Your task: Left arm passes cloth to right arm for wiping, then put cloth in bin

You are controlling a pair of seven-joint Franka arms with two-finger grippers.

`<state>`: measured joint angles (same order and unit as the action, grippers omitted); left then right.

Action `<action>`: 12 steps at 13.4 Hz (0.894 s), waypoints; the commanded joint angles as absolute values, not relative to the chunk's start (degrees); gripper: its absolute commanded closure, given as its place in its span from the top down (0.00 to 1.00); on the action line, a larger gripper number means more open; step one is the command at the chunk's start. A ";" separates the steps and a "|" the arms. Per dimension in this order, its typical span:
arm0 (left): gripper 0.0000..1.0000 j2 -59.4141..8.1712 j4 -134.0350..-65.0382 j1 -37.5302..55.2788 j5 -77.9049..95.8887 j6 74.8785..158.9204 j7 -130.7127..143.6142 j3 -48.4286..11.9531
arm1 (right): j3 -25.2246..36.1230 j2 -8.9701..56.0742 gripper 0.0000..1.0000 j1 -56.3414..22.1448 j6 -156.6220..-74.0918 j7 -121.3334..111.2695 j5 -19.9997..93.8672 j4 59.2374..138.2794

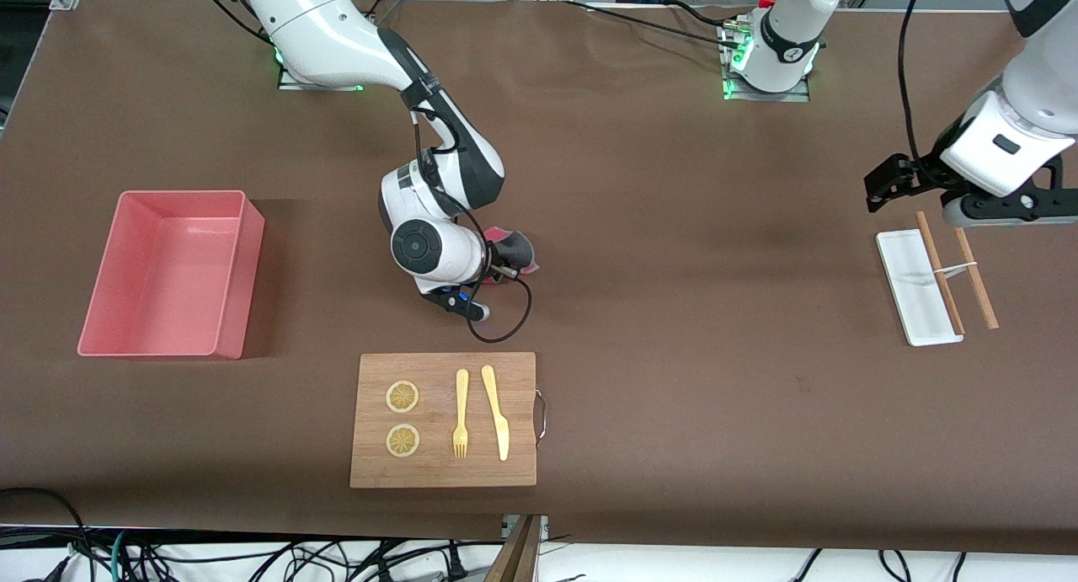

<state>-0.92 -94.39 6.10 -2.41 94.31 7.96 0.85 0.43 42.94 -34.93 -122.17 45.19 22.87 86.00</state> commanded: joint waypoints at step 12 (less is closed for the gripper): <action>1.00 -2.29 -93.34 6.33 0.51 92.99 7.64 1.23 | 11.05 42.10 0.00 -23.91 -101.08 9.70 18.81 86.04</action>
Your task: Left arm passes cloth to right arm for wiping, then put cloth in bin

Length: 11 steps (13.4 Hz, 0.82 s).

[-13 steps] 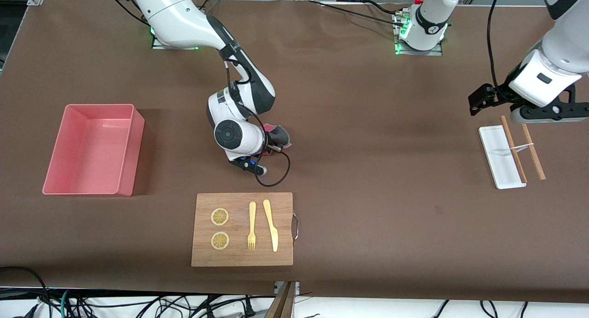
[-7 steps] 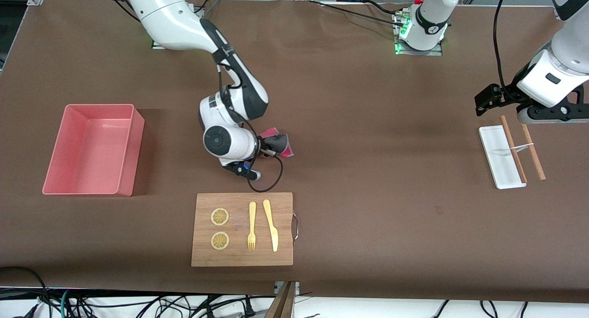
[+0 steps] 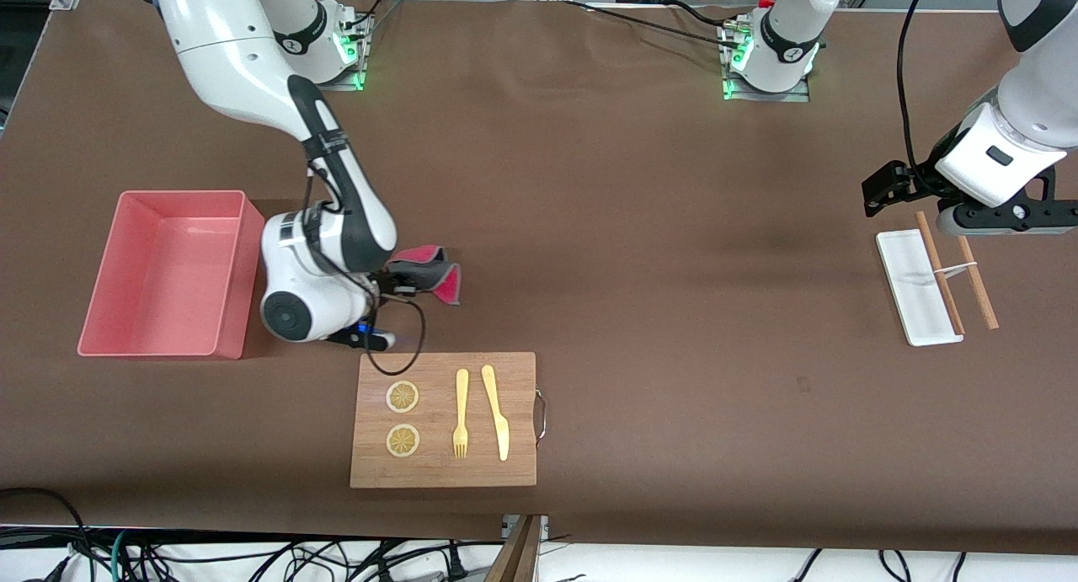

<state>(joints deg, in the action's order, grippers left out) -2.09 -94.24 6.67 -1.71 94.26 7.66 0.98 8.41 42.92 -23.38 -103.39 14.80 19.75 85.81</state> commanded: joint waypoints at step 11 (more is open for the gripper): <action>1.00 -2.64 -92.99 6.42 -0.17 93.34 7.21 1.41 | 24.15 28.48 0.00 -23.73 -72.03 -5.68 11.53 76.68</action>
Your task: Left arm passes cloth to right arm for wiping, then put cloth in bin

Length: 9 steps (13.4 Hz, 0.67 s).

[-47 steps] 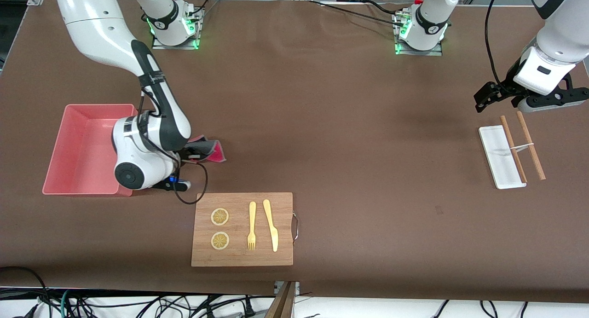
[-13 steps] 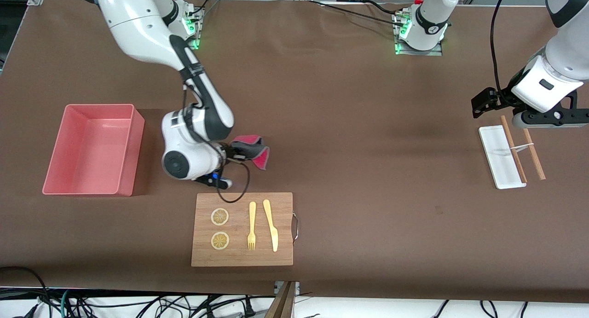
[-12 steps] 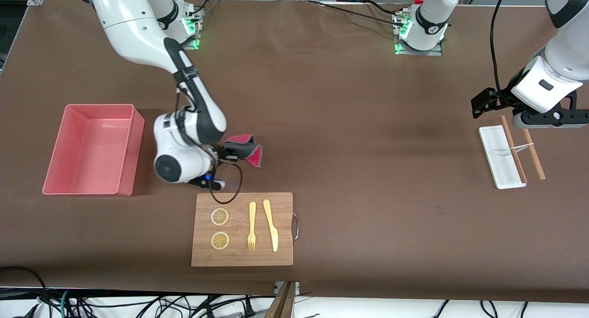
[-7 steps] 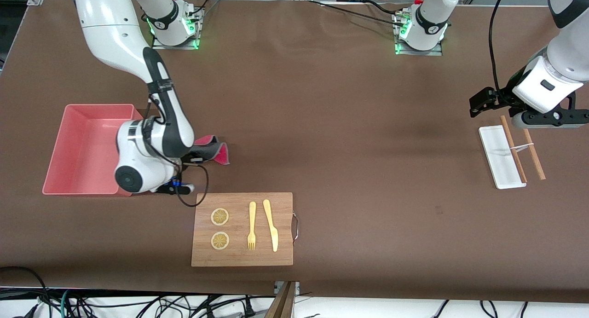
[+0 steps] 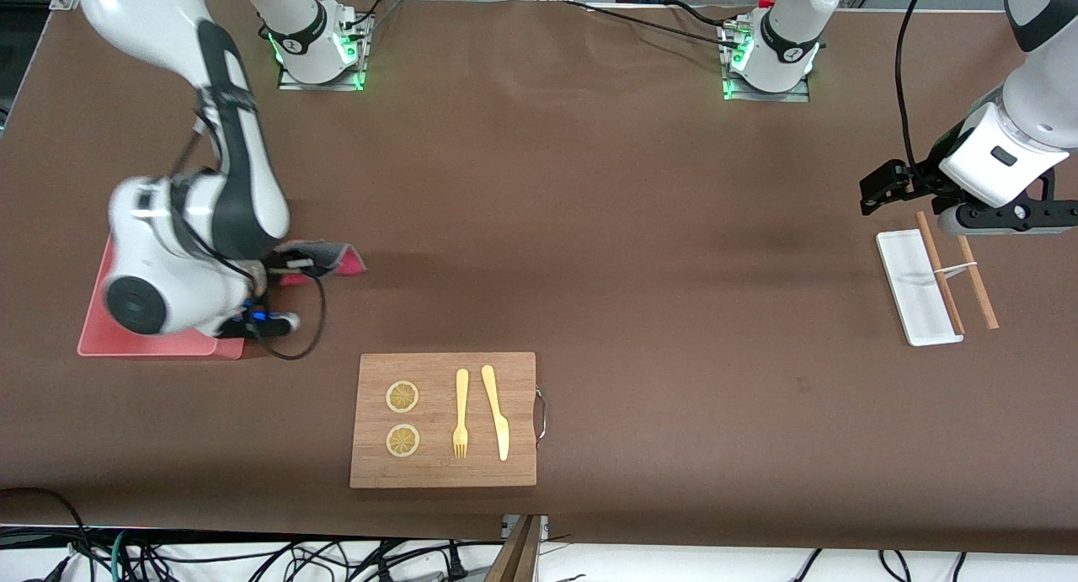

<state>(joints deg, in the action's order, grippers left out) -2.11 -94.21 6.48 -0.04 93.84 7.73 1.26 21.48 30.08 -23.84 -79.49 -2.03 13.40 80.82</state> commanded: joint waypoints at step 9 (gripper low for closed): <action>1.00 -3.16 -92.99 6.33 -0.18 93.43 7.12 1.58 | 31.38 34.01 0.00 -12.49 -76.62 -38.92 0.97 74.78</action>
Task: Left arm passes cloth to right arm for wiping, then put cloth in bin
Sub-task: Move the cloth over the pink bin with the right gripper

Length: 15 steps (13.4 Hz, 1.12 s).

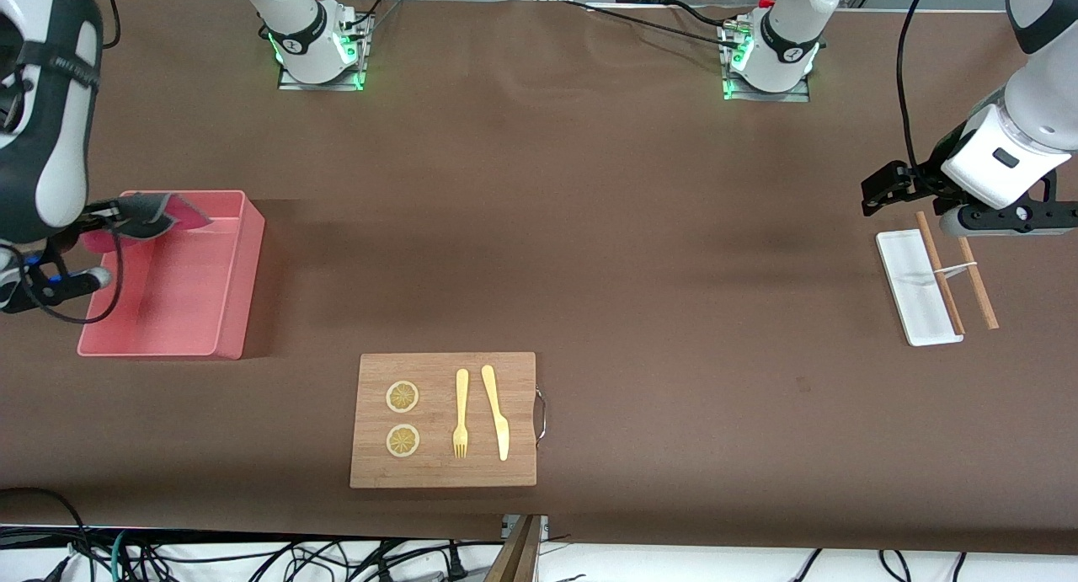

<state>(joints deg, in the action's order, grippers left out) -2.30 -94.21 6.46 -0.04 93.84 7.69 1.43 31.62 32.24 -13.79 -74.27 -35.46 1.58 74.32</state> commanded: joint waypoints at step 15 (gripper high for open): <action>1.00 -2.81 -93.08 -0.51 -1.06 93.08 -1.29 1.58 | 31.11 38.77 1.00 -11.87 -94.61 -39.55 14.58 81.57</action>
